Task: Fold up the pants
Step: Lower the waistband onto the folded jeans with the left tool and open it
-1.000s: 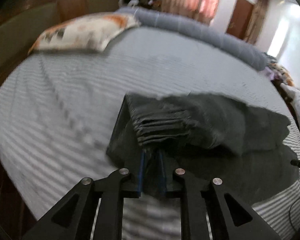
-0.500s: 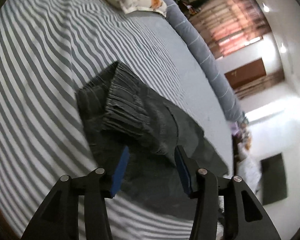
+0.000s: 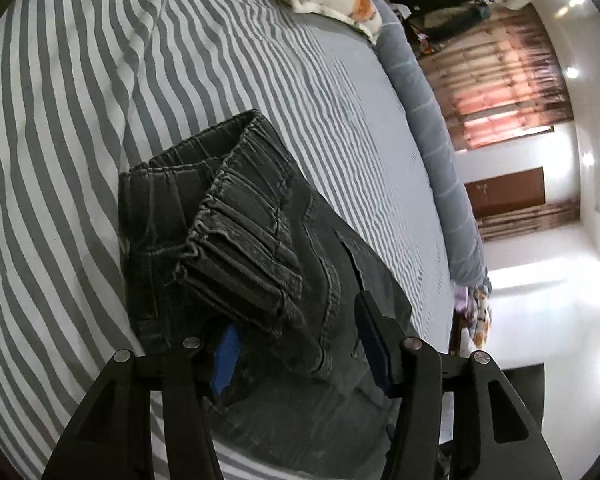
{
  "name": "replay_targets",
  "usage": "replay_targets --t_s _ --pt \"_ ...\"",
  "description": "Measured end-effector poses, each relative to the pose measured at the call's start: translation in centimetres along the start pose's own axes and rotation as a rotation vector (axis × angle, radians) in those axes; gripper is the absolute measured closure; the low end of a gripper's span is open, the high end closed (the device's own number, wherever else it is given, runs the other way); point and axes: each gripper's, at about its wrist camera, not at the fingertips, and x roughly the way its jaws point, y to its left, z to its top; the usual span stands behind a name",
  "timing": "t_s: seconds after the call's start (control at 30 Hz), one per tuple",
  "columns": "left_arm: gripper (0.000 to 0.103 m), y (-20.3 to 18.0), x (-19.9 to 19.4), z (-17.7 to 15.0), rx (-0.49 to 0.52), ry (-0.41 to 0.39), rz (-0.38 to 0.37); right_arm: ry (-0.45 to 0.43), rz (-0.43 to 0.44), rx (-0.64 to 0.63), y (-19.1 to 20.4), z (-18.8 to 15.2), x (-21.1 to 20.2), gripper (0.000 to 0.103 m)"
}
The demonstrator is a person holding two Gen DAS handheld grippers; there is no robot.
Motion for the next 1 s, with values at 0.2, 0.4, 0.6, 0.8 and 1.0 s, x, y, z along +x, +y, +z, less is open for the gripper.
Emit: replay_targets --t_s 0.2,0.4,0.6,0.8,1.0 --pt "0.056 -0.8 0.4 0.6 0.025 -0.045 0.022 -0.055 -0.017 0.042 -1.2 2.1 1.1 0.082" --pt "0.079 -1.1 0.1 1.4 0.065 -0.077 0.052 -0.122 -0.004 0.095 -2.8 4.6 0.4 0.082" --pt "0.082 -2.3 0.5 1.8 0.127 -0.100 0.096 -0.139 -0.005 0.092 -3.1 6.8 0.1 0.084" --pt "0.083 -2.7 1.2 2.1 0.149 -0.108 0.137 -0.139 -0.013 0.091 -3.6 7.6 0.3 0.091" --pt "0.084 -3.4 1.2 2.3 0.198 -0.113 0.153 -0.154 -0.060 0.051 -2.4 7.4 -1.0 0.097"
